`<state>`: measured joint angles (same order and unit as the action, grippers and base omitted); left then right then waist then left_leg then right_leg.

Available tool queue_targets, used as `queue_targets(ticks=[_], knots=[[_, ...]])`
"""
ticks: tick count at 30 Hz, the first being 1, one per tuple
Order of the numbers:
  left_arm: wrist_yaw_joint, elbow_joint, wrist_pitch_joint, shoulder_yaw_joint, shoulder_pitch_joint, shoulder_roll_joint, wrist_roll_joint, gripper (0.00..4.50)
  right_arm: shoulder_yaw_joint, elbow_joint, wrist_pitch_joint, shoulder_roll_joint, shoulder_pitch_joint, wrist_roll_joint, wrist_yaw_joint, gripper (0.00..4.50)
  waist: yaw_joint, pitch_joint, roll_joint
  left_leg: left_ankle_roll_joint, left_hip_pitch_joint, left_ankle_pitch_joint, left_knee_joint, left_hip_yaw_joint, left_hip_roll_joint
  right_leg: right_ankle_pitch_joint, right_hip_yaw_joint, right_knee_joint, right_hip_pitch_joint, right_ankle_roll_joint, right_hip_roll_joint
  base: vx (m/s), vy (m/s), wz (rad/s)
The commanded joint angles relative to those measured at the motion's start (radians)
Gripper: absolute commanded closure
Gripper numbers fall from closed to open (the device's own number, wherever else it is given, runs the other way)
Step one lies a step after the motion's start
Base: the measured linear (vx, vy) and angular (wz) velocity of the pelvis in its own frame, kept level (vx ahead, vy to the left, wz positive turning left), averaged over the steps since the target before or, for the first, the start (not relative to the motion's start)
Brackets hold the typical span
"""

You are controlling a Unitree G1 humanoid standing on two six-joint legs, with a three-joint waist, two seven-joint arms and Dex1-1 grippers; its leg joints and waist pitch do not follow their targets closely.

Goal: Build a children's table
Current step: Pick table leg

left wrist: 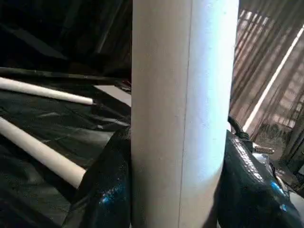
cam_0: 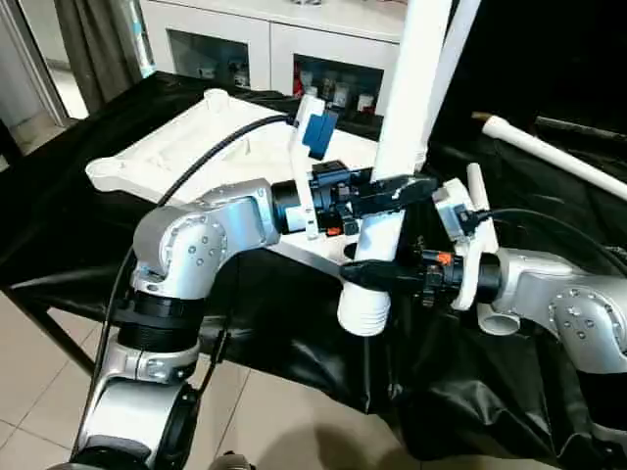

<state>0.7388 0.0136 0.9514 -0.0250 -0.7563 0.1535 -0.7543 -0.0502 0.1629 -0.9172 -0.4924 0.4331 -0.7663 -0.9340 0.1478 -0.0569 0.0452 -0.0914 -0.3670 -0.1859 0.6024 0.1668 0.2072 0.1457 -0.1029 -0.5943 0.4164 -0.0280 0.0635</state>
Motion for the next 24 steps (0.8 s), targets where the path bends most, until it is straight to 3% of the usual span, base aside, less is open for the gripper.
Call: queue_targets(ticks=[1,4,5,8,16,24], knots=[[-0.004,0.014,-0.02,-0.01,-0.021,0.0,0.011,2.64,-0.016,-0.015,0.005,-0.013,0.004,0.049,0.021,2.59,0.003,0.078,0.002,0.011,0.001,-0.101,-0.06,-0.001,0.017,0.346,0.047,0.074,-0.069,-0.055,0.073,0.0,0.0,0.0],[-0.001,0.014,-0.009,-0.007,-0.02,-0.001,0.004,2.64,-0.019,-0.015,0.008,-0.013,0.004,0.05,0.021,2.59,0.003,0.077,0.002,0.012,0.0,-0.101,-0.06,-0.001,0.017,0.346,0.047,0.074,-0.069,-0.058,0.073,0.0,0.0,0.0],[0.002,0.015,-0.003,-0.006,-0.019,-0.001,-0.001,2.08,-0.021,-0.015,0.011,-0.013,0.004,0.05,0.021,2.59,0.004,0.077,0.001,0.012,0.001,-0.101,-0.06,-0.001,0.017,0.346,0.047,0.074,-0.069,-0.059,0.073,0.0,0.0,0.0],[0.003,0.015,-0.004,-0.007,-0.019,0.0,-0.001,1.88,-0.023,-0.017,0.015,-0.014,0.005,0.051,0.02,2.59,0.003,0.077,0.002,0.01,0.001,-0.097,-0.06,-0.001,0.018,0.336,0.048,0.071,-0.068,-0.061,0.072,0.0,0.0,0.0],[0.001,0.017,-0.007,-0.012,-0.015,0.002,0.005,1.88,-0.029,-0.022,0.025,-0.013,0.007,0.06,0.014,2.59,0.003,0.077,0.002,0.011,0.0,-0.1,-0.06,-0.001,0.018,0.341,0.048,0.072,-0.07,-0.061,0.074,0.0,0.0,0.0],[-0.021,0.006,0.004,0.02,-0.019,-0.018,-0.023,1.22,-0.023,-0.022,0.021,-0.008,0.008,0.053,0.014,2.59,0.003,0.078,0.001,0.012,0.0,-0.099,-0.059,-0.001,0.017,0.321,0.048,0.07,-0.07,-0.074,0.073,0.0,0.0,0.0]])
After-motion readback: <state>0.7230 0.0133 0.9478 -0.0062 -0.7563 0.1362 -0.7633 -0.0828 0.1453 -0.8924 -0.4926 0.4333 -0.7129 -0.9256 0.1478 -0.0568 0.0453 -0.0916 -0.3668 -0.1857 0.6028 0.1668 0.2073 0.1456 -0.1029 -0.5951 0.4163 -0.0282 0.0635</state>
